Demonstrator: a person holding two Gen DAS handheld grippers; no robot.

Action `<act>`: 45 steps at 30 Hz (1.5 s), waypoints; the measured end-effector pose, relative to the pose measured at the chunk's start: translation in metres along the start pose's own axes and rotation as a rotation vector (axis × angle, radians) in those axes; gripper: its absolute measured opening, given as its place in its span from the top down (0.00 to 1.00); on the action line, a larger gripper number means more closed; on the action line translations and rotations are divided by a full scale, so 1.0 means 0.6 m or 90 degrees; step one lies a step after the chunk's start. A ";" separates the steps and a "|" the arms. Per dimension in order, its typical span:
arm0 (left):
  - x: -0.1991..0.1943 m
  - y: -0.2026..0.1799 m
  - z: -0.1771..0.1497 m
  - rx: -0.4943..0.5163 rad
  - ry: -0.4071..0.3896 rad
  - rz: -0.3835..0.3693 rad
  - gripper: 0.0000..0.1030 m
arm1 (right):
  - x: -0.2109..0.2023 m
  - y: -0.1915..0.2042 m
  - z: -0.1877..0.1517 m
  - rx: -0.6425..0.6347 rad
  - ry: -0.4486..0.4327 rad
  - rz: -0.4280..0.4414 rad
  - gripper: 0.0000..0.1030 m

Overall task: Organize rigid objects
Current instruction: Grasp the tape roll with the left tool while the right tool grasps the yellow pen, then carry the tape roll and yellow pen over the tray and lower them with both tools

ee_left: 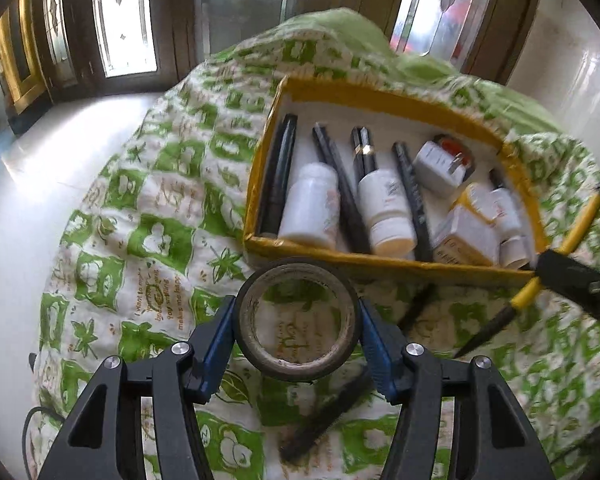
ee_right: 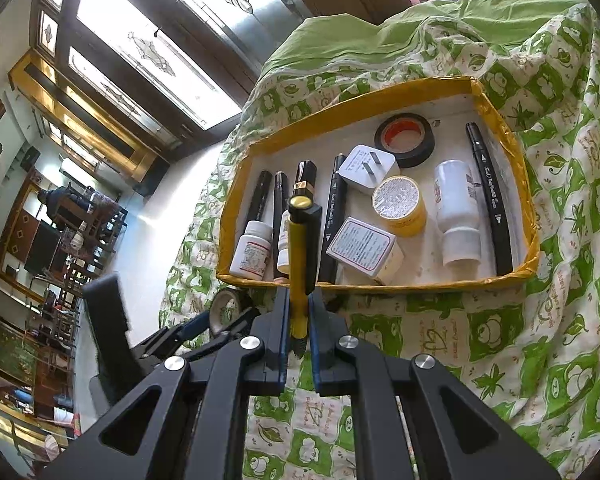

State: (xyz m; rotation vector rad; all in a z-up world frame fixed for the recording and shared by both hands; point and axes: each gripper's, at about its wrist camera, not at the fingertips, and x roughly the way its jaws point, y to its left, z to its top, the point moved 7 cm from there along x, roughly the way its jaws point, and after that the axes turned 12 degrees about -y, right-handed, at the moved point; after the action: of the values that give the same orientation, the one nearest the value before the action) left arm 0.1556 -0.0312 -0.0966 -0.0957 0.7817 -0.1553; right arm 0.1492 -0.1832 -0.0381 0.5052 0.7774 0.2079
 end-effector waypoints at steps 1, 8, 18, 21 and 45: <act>-0.009 -0.003 0.004 0.000 -0.007 -0.005 0.40 | 0.000 0.000 0.001 -0.001 -0.001 -0.001 0.92; -0.048 -0.021 0.038 -0.002 -0.045 -0.031 0.40 | -0.017 0.001 0.017 -0.010 -0.020 -0.003 0.92; -0.031 -0.046 0.089 0.021 -0.057 -0.040 0.40 | -0.070 -0.056 0.104 0.014 -0.093 -0.049 0.92; -0.010 -0.051 0.109 0.025 -0.054 -0.041 0.40 | -0.080 -0.079 0.137 0.007 -0.108 -0.070 0.92; 0.175 -0.060 0.154 0.017 -0.001 -0.020 0.40 | 0.081 -0.129 0.159 -0.093 0.036 -0.165 0.92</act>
State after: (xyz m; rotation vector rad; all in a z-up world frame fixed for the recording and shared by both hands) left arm 0.2908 -0.0822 -0.0991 -0.0835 0.7762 -0.1953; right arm 0.2510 -0.2665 -0.0503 0.2583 0.8684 0.0376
